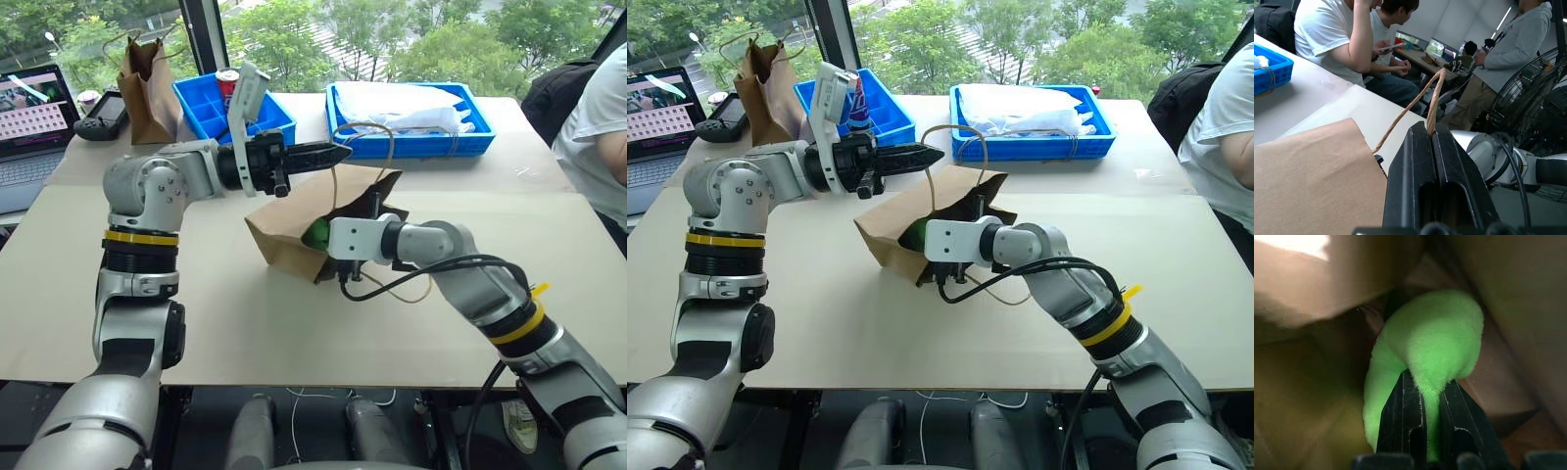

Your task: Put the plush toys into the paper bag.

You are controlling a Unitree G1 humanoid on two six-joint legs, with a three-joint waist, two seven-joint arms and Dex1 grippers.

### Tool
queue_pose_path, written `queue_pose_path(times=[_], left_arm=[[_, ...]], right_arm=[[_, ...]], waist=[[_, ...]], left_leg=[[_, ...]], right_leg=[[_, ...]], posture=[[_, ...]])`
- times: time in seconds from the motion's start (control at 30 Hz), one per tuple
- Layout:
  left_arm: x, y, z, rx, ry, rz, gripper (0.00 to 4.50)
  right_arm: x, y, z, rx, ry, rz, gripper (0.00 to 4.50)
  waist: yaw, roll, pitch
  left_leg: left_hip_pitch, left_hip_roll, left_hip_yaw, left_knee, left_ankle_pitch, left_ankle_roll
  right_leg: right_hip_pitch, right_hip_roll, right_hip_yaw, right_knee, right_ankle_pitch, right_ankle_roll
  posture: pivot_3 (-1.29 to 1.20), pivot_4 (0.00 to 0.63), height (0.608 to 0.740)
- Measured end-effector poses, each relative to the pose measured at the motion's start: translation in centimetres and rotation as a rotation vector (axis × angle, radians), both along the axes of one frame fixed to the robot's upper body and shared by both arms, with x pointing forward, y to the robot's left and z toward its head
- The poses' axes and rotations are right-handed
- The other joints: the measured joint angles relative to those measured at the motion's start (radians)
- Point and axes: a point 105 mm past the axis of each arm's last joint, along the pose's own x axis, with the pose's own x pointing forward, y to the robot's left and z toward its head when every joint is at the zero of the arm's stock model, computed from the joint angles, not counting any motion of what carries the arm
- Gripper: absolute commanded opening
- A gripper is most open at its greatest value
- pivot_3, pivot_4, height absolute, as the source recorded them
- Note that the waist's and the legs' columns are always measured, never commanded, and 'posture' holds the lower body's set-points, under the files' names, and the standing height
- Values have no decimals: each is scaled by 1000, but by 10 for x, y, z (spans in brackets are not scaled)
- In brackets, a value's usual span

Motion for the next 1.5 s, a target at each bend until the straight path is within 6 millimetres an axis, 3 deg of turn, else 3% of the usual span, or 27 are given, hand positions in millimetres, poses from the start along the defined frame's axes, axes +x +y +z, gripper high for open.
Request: queue_pose_path(times=[0.27, 0.3, 0.67, 0.9, 0.97, 1.07, 1.17, 1.3, 1.4, 1.43, 1.5], left_arm=[[1, 0, -1, 0, 5, 9, 0], [1, 0, -1, 0, 5, 8, 0], [-1, -4, -3, -6, 8, -21, 0], [4, 7, -2, 9, 7, 18, 0], [5, 8, -2, 12, 6, 23, 0], [4, 8, -2, 12, 5, 21, 0], [4, 7, -2, 10, 5, 18, 0], [4, 6, -2, 10, 5, 15, 0], [4, 7, -2, 11, 4, 18, 0], [4, 7, -2, 11, 4, 18, 0], [4, 7, -2, 11, 2, 16, 0]], right_arm=[[-2, -11, 20, 205, 65, -67, 4238], [-4, -14, 23, 220, 77, -75, 4407], [-33, -63, 66, 405, 268, -190, 4407], [-57, -116, 92, 587, 438, -286, 4407], [-61, -133, 84, 695, 554, -347, 4407], [-60, -149, 55, 872, 736, -454, 4407], [-63, -142, 13, 999, 952, -499, 4407], [-70, -133, -23, 1020, 1078, -560, 4407], [-72, -125, -38, 1083, 1148, -559, 3815], [-72, -120, -38, 1120, 1166, -529, 3664], [-71, -114, -29, 1199, 1181, -444, 2888]], waist=[[3, 0, 0], [4, 0, 0], [15, 0, 0], [16, 0, 0], [16, 0, 0], [14, 0, 0], [9, 0, 0], [8, 0, 0], [9, 0, 0], [8, 0, 0], [3, 0, 0]], left_leg=[[0, 0, -1, 0, 0, 0], [0, 0, -1, 0, 0, 0], [0, 0, -1, 0, 0, 0], [0, 0, -1, -1, 0, 0], [0, 0, -2, -1, 0, 0], [0, 0, -2, -1, 0, 0], [0, 0, -2, -1, 0, 0], [0, 0, -2, -1, 0, 0], [0, 0, -2, -1, 0, 0], [0, 0, -2, -1, 0, 0], [0, 0, -2, -1, 0, 0]], right_leg=[[1, 0, -1, 0, 0, 0], [0, 0, -1, 0, 0, 0], [1, 0, -2, 0, 0, 0], [1, 0, -2, -1, 0, 0], [2, 0, -2, -1, 0, 0], [2, 0, -2, -1, 0, 0], [1, 0, -2, 0, 0, 0], [1, 0, -2, -1, 0, 0], [1, 0, -3, 0, -1, 1], [1, 0, -3, 0, -1, 1], [1, 0, -2, 0, -1, 1]], posture=[[0, 150, 685], [0, 150, 685], [0, 150, 685], [0, 150, 685], [0, 150, 685], [0, 150, 685], [0, 150, 685], [0, 150, 685], [0, 150, 685], [0, 150, 685], [0, 150, 685]])
